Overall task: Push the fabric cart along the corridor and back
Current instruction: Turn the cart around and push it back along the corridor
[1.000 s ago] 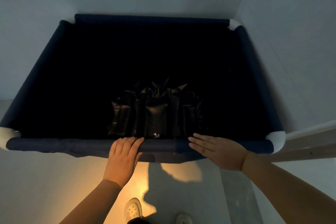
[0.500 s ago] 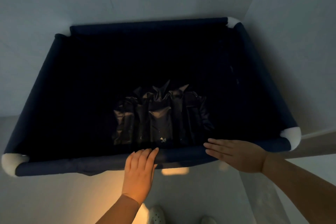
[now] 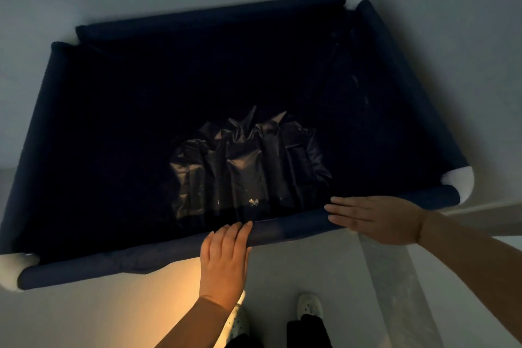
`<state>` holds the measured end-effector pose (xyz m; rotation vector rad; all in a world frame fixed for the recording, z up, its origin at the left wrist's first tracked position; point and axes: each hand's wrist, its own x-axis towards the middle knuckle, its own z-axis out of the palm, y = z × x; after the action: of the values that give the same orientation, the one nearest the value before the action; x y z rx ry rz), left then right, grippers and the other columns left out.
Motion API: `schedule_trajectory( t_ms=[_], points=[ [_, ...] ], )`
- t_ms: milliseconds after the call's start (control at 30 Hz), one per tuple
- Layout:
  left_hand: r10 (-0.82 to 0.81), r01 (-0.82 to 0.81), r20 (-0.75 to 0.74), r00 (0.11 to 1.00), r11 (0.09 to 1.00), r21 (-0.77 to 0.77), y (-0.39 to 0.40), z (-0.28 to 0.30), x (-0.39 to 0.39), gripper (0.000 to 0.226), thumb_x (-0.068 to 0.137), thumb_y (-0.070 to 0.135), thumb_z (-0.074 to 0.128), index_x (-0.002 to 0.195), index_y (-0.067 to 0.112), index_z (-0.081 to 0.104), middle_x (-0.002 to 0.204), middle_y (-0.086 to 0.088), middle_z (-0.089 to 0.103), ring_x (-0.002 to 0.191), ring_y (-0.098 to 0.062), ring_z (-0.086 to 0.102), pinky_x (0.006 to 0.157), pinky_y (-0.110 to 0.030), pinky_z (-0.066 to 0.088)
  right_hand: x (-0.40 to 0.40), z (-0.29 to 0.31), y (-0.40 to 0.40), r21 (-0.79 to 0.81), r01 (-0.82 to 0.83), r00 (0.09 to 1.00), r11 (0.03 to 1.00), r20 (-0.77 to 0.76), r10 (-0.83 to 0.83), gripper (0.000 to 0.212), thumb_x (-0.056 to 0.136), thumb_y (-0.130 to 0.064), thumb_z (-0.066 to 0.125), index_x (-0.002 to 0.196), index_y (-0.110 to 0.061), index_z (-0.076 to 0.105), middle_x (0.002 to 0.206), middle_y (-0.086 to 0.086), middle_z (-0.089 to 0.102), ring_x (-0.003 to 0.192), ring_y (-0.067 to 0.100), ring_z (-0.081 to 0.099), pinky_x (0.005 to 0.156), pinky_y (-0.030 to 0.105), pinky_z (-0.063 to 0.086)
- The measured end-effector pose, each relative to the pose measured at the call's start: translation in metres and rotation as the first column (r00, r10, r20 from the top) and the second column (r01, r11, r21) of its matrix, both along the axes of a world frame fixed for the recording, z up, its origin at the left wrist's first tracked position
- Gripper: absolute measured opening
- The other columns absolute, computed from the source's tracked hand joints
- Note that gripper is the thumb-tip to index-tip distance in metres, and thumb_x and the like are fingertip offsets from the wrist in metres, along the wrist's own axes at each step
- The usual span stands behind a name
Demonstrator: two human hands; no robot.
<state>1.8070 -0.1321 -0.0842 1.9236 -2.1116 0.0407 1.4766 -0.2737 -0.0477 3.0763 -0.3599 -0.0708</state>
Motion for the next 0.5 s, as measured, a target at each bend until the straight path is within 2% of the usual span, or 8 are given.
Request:
schedule_trajectory(
  t_ms=[167, 267, 333, 433, 500],
  points=[
    [0.022, -0.022, 0.0, 1.0, 0.999, 0.031, -0.005, 0.005, -0.027, 0.042, 0.101, 0.031, 0.016, 0.131, 0.015, 0.042, 0.12, -0.004, 0.043, 0.109, -0.025, 0.044, 0.11, -0.034, 0.011, -0.027, -0.001, -0.004, 0.023, 0.013, 1.0, 1.0, -0.022, -0.013, 0.057, 0.09, -0.016, 0.034, 0.144, -0.011, 0.02, 0.149, 0.003, 0.03, 0.138, 0.021, 0.025, 0.106, 0.032, 0.031],
    [0.012, -0.012, 0.002, 1.0, 0.999, 0.042, -0.012, 0.006, -0.041, 0.042, 0.101, 0.031, 0.016, 0.13, 0.015, 0.043, 0.12, -0.004, 0.045, 0.109, -0.025, 0.044, 0.106, -0.036, 0.016, -0.044, -0.002, -0.01, 0.015, 0.031, 0.999, 0.999, -0.032, -0.031, 0.051, 0.095, -0.015, 0.027, 0.146, -0.012, 0.018, 0.151, 0.003, 0.027, 0.14, 0.02, 0.019, 0.107, 0.032, 0.026],
    [0.004, -0.005, 0.011, 1.0, 0.999, 0.045, -0.018, 0.007, -0.047, 0.042, 0.101, 0.031, 0.019, 0.13, 0.015, 0.044, 0.118, -0.005, 0.05, 0.108, -0.025, 0.045, 0.106, -0.037, 0.017, -0.052, -0.001, -0.012, 0.007, 0.039, 0.998, 0.999, -0.043, -0.038, 0.049, 0.098, -0.016, 0.023, 0.146, -0.011, 0.016, 0.151, 0.004, 0.025, 0.14, 0.019, 0.017, 0.108, 0.034, 0.028],
    [0.0, -0.003, 0.049, 0.999, 0.998, 0.06, -0.025, 0.006, -0.054, 0.041, 0.1, 0.031, 0.021, 0.13, 0.015, 0.045, 0.113, -0.008, 0.061, 0.108, -0.026, 0.045, 0.107, -0.037, 0.016, -0.061, 0.0, -0.014, 0.028, 0.057, 0.996, 0.998, -0.069, -0.055, 0.059, 0.092, -0.019, 0.035, 0.146, -0.01, 0.015, 0.151, 0.005, 0.025, 0.14, 0.021, 0.019, 0.109, 0.035, 0.03],
    [0.002, -0.006, 0.055, 0.998, 0.997, 0.071, -0.026, 0.004, -0.055, 0.04, 0.098, 0.029, 0.026, 0.131, 0.015, 0.044, 0.114, -0.008, 0.062, 0.109, -0.026, 0.045, 0.11, -0.035, 0.013, -0.064, -0.001, -0.015, 0.042, 0.061, 0.997, 0.997, -0.053, -0.059, 0.059, 0.09, -0.016, 0.035, 0.146, -0.01, 0.016, 0.151, 0.006, 0.026, 0.14, 0.021, 0.019, 0.109, 0.034, 0.028]
  ],
)
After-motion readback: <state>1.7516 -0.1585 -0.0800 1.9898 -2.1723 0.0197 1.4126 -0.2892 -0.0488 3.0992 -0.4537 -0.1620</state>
